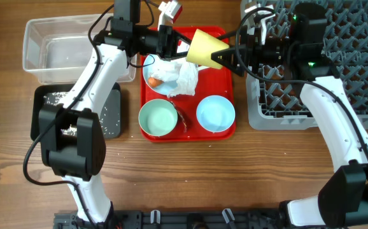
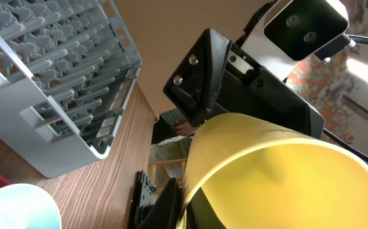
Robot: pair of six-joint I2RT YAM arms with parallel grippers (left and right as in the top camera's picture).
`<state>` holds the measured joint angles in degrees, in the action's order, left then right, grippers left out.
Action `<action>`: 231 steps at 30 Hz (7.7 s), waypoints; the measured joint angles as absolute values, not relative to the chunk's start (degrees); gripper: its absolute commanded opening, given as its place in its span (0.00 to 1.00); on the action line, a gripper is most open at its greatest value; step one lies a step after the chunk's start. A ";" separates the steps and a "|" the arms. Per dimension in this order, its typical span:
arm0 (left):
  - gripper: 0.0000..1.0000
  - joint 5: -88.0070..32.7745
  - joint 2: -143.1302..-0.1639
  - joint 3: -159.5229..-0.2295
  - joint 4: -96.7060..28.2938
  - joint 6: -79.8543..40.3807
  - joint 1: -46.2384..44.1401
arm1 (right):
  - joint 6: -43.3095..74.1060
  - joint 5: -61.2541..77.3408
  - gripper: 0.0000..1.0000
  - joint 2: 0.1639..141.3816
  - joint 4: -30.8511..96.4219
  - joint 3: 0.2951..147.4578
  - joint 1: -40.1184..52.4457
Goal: Sort waste into correct bins and load items into the dishwasher rack
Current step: 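Hand the yellow cup from the left gripper to the right gripper, then place the yellow cup into the grey dish rack with right gripper, then grasp the blue bowl on the red tray with the right gripper, then carry the blue bowl to the dish rack and set it upright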
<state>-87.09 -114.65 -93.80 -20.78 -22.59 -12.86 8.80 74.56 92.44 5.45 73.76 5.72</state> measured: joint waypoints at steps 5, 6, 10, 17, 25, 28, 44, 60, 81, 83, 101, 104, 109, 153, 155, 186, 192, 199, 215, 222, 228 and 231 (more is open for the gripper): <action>0.04 -87.13 -114.65 -93.80 -20.51 -22.57 -12.86 | 9.19 74.24 0.79 92.49 6.72 73.76 6.68; 0.04 -87.13 -114.65 -93.80 -20.49 -22.57 -12.86 | 9.19 73.65 0.79 92.49 6.76 73.76 7.03; 0.04 -87.77 -114.63 -93.80 -20.49 -22.41 -12.86 | 9.26 71.83 0.61 92.71 6.81 73.76 8.45; 0.25 -87.92 -114.63 -93.80 -20.27 -21.41 -12.75 | 10.22 71.57 0.57 92.71 7.05 73.76 8.60; 0.28 -87.70 -114.63 -93.78 -20.12 -21.56 -12.75 | 10.09 75.18 0.58 92.71 9.63 73.76 4.64; 0.28 -87.53 -114.63 -93.80 -19.35 -21.56 -12.75 | 9.34 76.16 0.62 92.71 14.00 73.78 0.47; 0.36 -58.81 -114.41 -93.93 -33.87 -21.50 -10.11 | 2.48 22.09 0.56 90.13 74.11 86.70 -10.31; 0.38 -40.01 -114.41 -93.91 -45.01 -16.64 -10.11 | 6.55 5.06 0.57 97.43 75.37 87.26 -2.70; 0.41 -34.04 -113.69 -93.89 -46.83 -13.28 -10.11 | 10.22 3.62 1.00 102.56 75.20 95.57 -0.30; 0.42 -32.36 -111.20 -93.80 -46.35 -12.56 -10.11 | 8.97 6.90 1.00 102.54 75.96 101.19 -0.23; 0.43 -14.79 -96.27 -93.73 -64.69 -7.97 -17.26 | 8.38 12.47 0.96 100.12 75.61 97.36 16.71; 0.43 -12.88 -96.27 -93.73 -64.97 -7.07 -21.30 | 9.41 13.28 0.92 100.12 72.66 93.78 18.20; 0.42 -9.56 -96.27 -93.71 -64.71 -6.04 -25.30 | 12.21 13.02 0.76 99.90 65.47 85.80 19.70; 0.86 -2.59 -96.27 -93.71 -61.04 -14.09 -19.31 | 24.23 2.50 0.26 100.62 38.15 63.11 21.23; 0.86 -2.59 -96.27 -93.71 -61.01 -14.11 -19.31 | 24.23 2.50 0.26 100.62 38.06 63.11 21.23; 1.00 -2.37 -96.27 -93.71 -59.72 -14.09 -19.31 | 25.67 -8.95 0.04 89.17 47.27 79.22 17.21; 1.00 -2.33 -96.27 -93.71 -59.79 -14.09 -19.31 | 22.50 -33.01 0.04 87.44 36.56 80.23 11.16; 1.00 -1.96 -96.27 -93.71 -59.64 -14.09 -19.31 | -15.75 -53.84 0.04 103.28 -7.18 80.42 10.72; 1.00 -1.96 -96.29 -93.71 -59.59 -14.09 -19.31 | -45.28 -63.24 0.17 118.83 -10.39 81.21 14.24; 1.00 -1.96 -96.29 -93.71 -59.59 -14.09 -19.31 | -37.74 -61.17 1.00 118.58 0.32 80.77 17.26; 1.00 -1.96 -96.29 -93.71 -59.59 -14.09 -19.31 | -31.55 -62.02 1.00 118.06 -3.88 80.71 17.26; 1.00 -1.96 -96.29 -93.71 -59.59 -14.09 -19.31 | -30.61 -60.80 1.00 114.26 -5.63 80.55 17.28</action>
<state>-1.96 -96.29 -93.71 -59.59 -14.09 -19.31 -30.61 -60.80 114.26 -5.63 80.55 17.28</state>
